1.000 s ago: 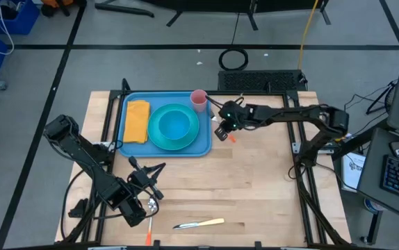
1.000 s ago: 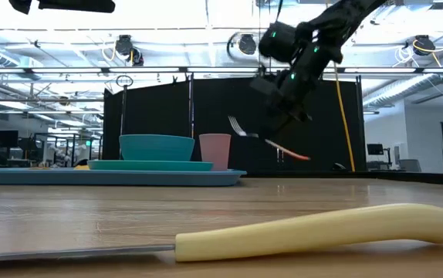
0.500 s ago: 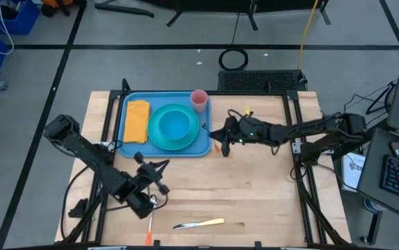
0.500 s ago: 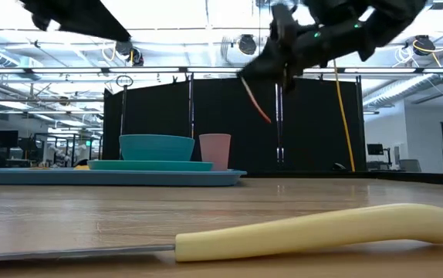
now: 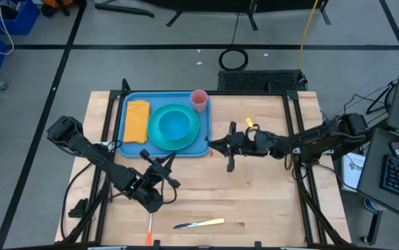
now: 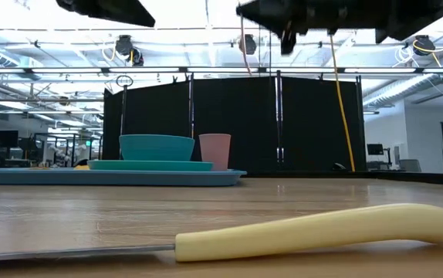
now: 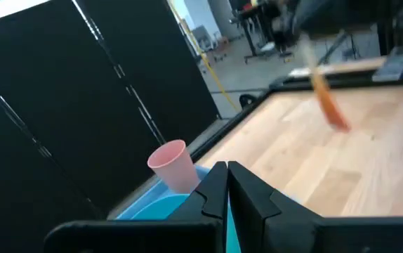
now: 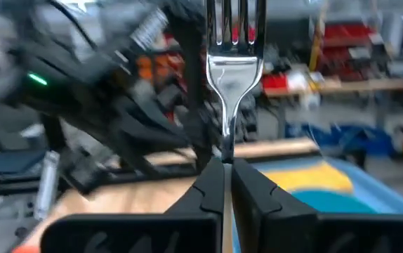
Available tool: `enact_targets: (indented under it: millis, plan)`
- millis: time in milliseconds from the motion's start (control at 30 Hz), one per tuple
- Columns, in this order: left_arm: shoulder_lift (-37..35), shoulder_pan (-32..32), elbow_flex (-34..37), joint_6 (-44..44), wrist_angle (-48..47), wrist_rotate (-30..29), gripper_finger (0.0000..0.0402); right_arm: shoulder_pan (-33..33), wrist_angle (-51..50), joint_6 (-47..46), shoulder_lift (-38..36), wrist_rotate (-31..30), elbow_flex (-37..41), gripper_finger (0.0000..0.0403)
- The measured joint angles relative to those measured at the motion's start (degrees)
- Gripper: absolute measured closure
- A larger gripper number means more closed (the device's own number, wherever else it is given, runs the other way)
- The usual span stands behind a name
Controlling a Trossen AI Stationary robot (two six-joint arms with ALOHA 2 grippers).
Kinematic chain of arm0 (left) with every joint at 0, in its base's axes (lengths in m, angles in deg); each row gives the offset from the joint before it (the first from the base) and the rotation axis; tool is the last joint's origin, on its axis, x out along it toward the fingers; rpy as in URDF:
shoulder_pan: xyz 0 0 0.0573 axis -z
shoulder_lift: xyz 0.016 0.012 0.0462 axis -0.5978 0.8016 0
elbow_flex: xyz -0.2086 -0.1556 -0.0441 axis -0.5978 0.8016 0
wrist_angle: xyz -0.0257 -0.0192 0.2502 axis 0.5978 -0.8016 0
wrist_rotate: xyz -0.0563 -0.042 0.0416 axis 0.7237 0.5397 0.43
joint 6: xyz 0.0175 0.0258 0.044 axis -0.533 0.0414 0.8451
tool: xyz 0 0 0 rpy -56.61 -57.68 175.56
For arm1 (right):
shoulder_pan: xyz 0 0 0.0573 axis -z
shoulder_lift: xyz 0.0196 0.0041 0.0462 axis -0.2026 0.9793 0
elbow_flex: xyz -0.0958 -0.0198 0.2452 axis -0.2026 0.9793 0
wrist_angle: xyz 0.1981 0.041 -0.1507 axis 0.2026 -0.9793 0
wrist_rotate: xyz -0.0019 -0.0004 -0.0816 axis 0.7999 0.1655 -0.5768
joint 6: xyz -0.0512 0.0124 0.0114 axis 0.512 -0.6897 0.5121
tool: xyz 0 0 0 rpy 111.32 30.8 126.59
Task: Set up tray
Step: Put the orange fork on the yellow napkin on the blue serving tray
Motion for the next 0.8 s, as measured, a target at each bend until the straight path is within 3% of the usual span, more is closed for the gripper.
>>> enact_targets:
  millis: [267,433,667,800]
  plan:
    - [5.5,-1.9,0.0,13.4,18.4,0.3,0.0297,-5.0,7.0,9.0,0.0,0.5,0.0,0.0401]
    - [9.8,-3.7,0.0,26.1,30.8,3.6,0.0251,-6.7,11.3,10.4,0.4,3.6,0.0,0.0401]
    - [17.2,-5.5,0.0,48.2,51.8,5.3,0.0243,-7.4,14.2,11.2,1.2,5.0,0.0,0.0401]
    - [19.4,-5.8,-0.9,56.3,56.5,10.8,0.0243,-7.4,13.1,14.8,1.8,5.2,0.0,0.0401]
